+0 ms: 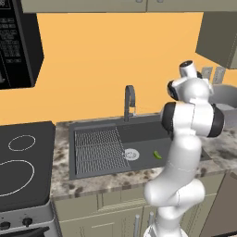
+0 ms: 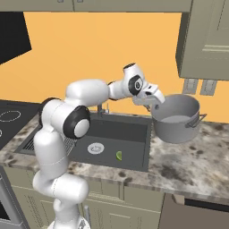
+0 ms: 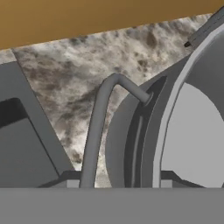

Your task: Dump the lemon wedge from the pot into the sink. Then turn on the water and wash the lemon wedge. Then turn off the water and put the lemon wedge back in the pot.

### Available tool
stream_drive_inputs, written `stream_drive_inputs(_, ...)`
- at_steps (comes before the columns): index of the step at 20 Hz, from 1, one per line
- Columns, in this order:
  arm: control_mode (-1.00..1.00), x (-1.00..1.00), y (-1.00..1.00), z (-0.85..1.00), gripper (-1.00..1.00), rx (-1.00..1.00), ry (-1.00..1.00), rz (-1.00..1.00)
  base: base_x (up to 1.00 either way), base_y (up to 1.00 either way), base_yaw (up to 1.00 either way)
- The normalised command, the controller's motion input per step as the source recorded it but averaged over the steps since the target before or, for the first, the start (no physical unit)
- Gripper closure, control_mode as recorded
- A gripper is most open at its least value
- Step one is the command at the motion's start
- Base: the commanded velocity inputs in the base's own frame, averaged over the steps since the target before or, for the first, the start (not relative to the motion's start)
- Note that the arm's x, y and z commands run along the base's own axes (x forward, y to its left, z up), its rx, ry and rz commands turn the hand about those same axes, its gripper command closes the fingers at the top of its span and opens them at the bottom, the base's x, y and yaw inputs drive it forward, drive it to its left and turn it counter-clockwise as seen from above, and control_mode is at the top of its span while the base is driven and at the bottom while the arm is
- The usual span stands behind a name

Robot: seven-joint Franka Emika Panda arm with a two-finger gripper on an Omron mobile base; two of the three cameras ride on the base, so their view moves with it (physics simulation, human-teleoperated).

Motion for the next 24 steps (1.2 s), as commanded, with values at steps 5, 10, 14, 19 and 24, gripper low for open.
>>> stream_drive_inputs(5,-1.00,0.00,-0.09,-0.47,1.00,-0.03,0.17,0.01,0.00,0.00,0.00)
stream_drive_inputs(10,-1.00,0.00,-0.18,-0.44,1.00,0.00,0.07,0.00,0.00,0.00,0.00)
stream_drive_inputs(14,-1.00,0.00,-0.27,-0.32,1.00,0.02,0.02,0.00,0.00,0.00,0.00)
stream_drive_inputs(19,-1.00,0.00,-0.31,-0.25,1.00,0.05,0.00,0.00,0.00,0.00,0.00)
stream_drive_inputs(24,-1.00,0.00,-0.35,-0.26,1.00,0.08,0.00,0.02,0.00,0.00,0.00)
